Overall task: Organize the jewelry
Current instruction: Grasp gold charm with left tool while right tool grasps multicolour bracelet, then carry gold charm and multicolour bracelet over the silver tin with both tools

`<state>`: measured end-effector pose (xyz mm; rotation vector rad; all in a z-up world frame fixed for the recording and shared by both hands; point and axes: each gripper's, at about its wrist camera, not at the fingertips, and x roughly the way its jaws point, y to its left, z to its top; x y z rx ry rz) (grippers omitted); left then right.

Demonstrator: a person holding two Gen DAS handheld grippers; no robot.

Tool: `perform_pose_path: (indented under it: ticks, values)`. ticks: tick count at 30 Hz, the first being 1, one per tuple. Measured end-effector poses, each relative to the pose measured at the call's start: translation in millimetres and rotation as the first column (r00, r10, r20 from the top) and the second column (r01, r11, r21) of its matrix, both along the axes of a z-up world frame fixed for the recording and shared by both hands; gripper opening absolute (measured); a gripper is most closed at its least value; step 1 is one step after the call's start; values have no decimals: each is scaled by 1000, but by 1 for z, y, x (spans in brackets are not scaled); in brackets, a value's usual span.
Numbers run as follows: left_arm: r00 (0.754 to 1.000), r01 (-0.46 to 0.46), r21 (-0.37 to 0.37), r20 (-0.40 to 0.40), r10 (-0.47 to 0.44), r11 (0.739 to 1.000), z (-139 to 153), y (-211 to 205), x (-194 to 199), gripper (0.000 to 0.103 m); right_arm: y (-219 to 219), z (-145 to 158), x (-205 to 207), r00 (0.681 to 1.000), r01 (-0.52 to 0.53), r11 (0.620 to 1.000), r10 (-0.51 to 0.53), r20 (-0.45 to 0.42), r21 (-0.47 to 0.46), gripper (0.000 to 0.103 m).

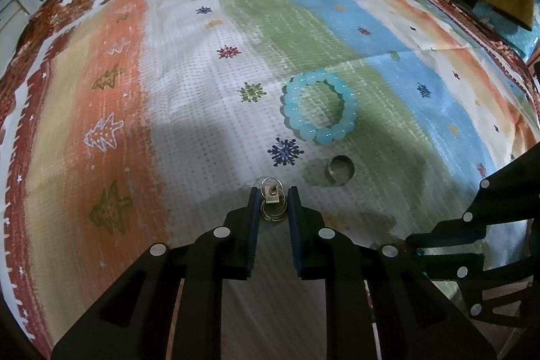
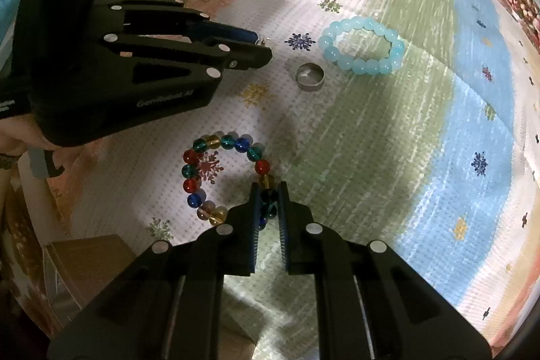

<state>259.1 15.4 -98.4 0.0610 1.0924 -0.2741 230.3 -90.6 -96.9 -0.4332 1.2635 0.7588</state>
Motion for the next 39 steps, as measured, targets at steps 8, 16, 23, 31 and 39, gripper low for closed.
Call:
perform_pose_path:
  ticks: [8, 16, 23, 31, 39]
  values:
    - [1000, -6, -7, -7, 6, 1000, 2, 1, -2, 16, 2, 2, -2, 1000, -7, 1000, 7, 19, 1, 11]
    - [1000, -18, -11, 7, 18, 1000, 9, 3, -7, 16, -2, 12, -4, 999, 0, 1000, -1, 36, 18, 11]
    - [999, -43, -44, 25, 44, 998, 23, 11, -17, 16, -10, 37, -11, 997, 6, 994, -14, 72, 106, 11]
    - [996, -62, -71, 54, 66, 996, 40, 14, -34, 16, -11, 56, -22, 993, 21, 987, -38, 109, 156, 11]
    - [994, -71, -101, 79, 79, 992, 55, 14, -50, 16, -25, 75, -30, 987, 60, 975, -89, 130, 213, 11]
